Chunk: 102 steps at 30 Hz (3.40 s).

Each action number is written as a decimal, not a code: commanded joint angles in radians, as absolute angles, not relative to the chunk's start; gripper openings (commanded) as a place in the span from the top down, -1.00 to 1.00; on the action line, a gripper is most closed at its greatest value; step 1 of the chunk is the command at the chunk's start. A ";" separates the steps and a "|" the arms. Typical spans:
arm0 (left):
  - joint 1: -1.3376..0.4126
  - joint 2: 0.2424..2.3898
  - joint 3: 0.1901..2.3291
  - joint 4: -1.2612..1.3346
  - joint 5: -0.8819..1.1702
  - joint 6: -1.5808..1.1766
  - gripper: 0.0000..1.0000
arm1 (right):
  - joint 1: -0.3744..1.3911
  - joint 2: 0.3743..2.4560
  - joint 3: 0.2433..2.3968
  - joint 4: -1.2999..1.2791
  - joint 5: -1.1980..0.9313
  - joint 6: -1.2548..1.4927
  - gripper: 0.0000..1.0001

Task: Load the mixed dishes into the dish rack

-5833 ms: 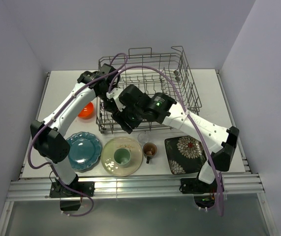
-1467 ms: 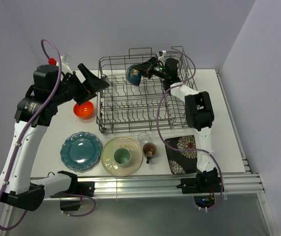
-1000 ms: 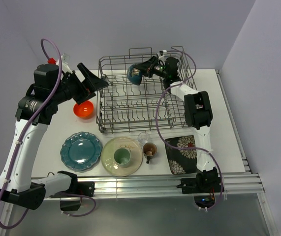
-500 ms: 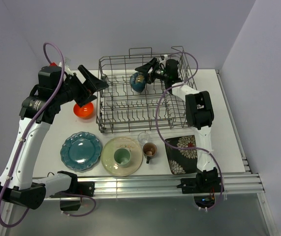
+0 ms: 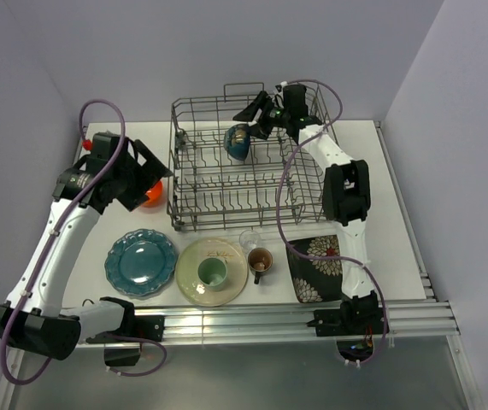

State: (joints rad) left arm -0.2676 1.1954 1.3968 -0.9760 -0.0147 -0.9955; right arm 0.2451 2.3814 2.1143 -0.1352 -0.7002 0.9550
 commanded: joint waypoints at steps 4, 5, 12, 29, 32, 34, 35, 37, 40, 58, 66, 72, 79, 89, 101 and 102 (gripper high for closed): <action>-0.262 1.193 1.307 -0.968 -0.130 -1.071 -0.99 | 0.276 2.361 2.164 -0.232 -0.626 0.796 -0.50; -0.262 1.196 1.302 -0.966 -0.139 -1.077 -0.98 | 0.281 2.371 2.177 -0.248 -0.621 0.787 -0.49; -0.256 1.232 1.240 -0.939 -0.199 -1.103 -0.98 | 0.299 2.384 2.189 -0.302 -0.612 0.753 -0.51; -0.155 1.453 1.148 -0.839 -0.243 -1.094 -0.98 | 0.279 2.249 2.108 -0.494 -0.333 0.621 -0.87; -0.048 1.442 1.074 -0.755 -0.158 -1.088 -0.99 | 0.275 2.226 2.092 -0.477 -0.339 0.617 -0.94; -0.011 1.436 1.033 -0.726 -0.129 -1.083 -0.99 | 0.273 2.212 2.092 -0.479 -0.344 0.624 -0.94; 0.036 1.428 1.022 -0.703 -0.103 -1.077 -0.99 | 0.270 2.206 2.094 -0.479 -0.345 0.627 -0.95; 0.075 1.419 1.003 -0.686 -0.080 -1.057 -0.99 | 0.268 2.186 2.092 -0.480 -0.348 0.637 -0.95; 0.150 1.408 1.006 -0.660 -0.058 -1.026 -0.98 | 0.270 2.139 2.077 -0.482 -0.356 0.650 -0.96; 0.261 1.686 1.193 -0.581 0.069 -0.997 -0.94 | 0.345 1.812 1.899 -0.489 -0.384 0.603 -0.95; 0.261 1.752 1.305 -0.581 0.054 -0.942 -0.92 | 0.463 1.809 1.923 -0.506 -0.393 0.562 -0.95; 0.256 1.836 1.397 -0.634 0.006 -0.867 -0.87 | 0.472 1.798 1.947 -0.526 -0.365 0.543 -0.95; 0.247 1.767 1.324 -0.552 0.009 -0.810 -0.86 | 0.471 1.810 1.962 -0.558 -0.356 0.532 -0.94; 0.206 1.710 1.221 -0.465 0.055 -0.729 -0.80 | 0.479 1.801 1.940 -0.552 -0.353 0.546 -0.93; 0.202 1.781 1.271 -0.457 0.006 -0.687 -0.64 | 0.491 1.778 1.942 -0.595 -0.330 0.532 -0.93; 0.202 1.805 1.282 -0.457 0.006 -0.683 -0.58 | 0.491 1.776 1.947 -0.603 -0.327 0.531 -0.93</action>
State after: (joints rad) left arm 0.2024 1.7676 1.2186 -0.4770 0.0376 -0.7216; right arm 0.4820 1.8366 1.9129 -0.5823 -0.3489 0.5514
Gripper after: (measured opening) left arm 0.814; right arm 0.966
